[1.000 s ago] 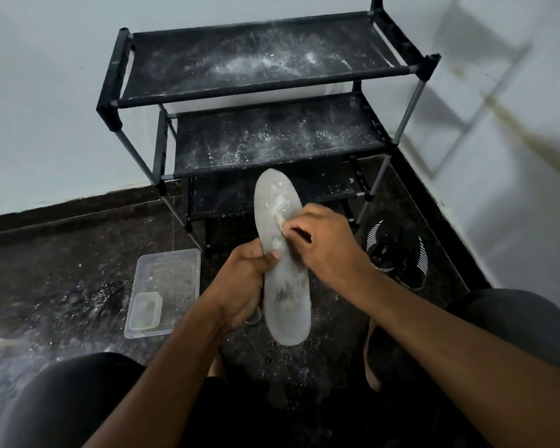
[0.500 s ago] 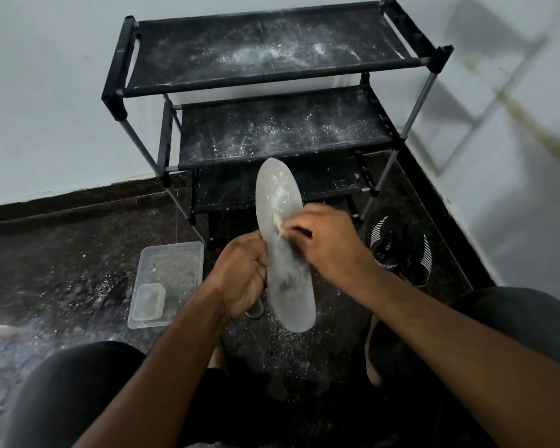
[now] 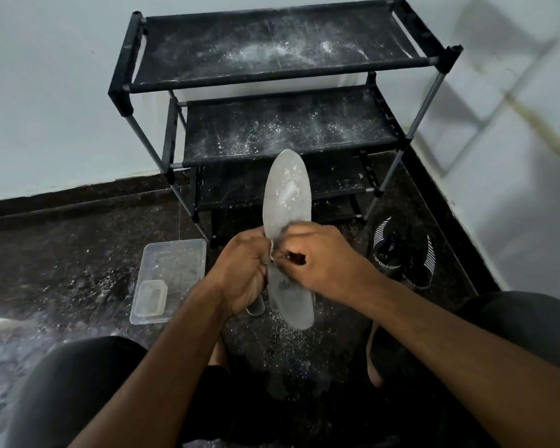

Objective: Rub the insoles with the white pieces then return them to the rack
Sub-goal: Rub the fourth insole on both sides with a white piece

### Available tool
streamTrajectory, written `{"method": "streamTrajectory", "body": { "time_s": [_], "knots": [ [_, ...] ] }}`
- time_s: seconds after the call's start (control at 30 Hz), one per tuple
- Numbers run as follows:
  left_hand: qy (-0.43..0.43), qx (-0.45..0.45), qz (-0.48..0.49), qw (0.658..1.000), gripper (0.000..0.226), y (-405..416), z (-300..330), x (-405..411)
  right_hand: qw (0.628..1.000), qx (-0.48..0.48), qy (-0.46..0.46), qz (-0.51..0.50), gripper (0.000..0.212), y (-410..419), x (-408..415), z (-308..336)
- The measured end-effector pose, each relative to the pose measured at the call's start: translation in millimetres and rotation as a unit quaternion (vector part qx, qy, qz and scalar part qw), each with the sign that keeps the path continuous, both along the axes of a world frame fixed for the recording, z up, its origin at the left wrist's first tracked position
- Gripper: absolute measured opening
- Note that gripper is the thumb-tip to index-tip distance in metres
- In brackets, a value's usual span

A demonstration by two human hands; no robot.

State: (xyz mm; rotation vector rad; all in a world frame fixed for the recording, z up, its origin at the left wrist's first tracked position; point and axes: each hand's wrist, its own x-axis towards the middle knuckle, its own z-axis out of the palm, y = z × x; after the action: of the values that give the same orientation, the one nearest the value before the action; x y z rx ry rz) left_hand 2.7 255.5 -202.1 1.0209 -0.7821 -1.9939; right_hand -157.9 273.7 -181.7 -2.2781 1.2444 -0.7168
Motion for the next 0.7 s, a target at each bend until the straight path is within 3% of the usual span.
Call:
{"method": "streamTrajectory", "body": {
  "time_s": [0.17, 0.3, 0.47, 0.63, 0.7],
  "knots": [
    [-0.006, -0.008, -0.013, 1.000, 0.051, -0.6, 2.0, -1.0, 0.991, -0.035, -0.043, -0.118, 0.015, -11.7, -12.8, 1.6],
    [-0.004, 0.006, -0.003, 1.000, 0.049, -0.3, -0.7, 0.7, 1.000, 0.001, -0.009, 0.002, 0.010, -1.5, -1.0, 0.3],
    [-0.014, -0.003, -0.025, 1.000, 0.049, 0.6, 1.3, -1.1, 0.991, -0.026, -0.040, -0.126, 0.015, -13.5, -15.4, 2.9],
    [0.038, 0.036, -0.008, 0.999, 0.040, 2.0, 3.8, -2.3, 0.999, 0.045, -0.002, 0.007, 0.013, -1.2, -1.9, 1.3],
    [0.056, 0.052, 0.010, 0.997, 0.036, 0.7, 2.6, -1.6, 0.999, 0.033, -0.015, -0.021, 0.013, -7.7, -5.7, 2.7]
  ]
}}
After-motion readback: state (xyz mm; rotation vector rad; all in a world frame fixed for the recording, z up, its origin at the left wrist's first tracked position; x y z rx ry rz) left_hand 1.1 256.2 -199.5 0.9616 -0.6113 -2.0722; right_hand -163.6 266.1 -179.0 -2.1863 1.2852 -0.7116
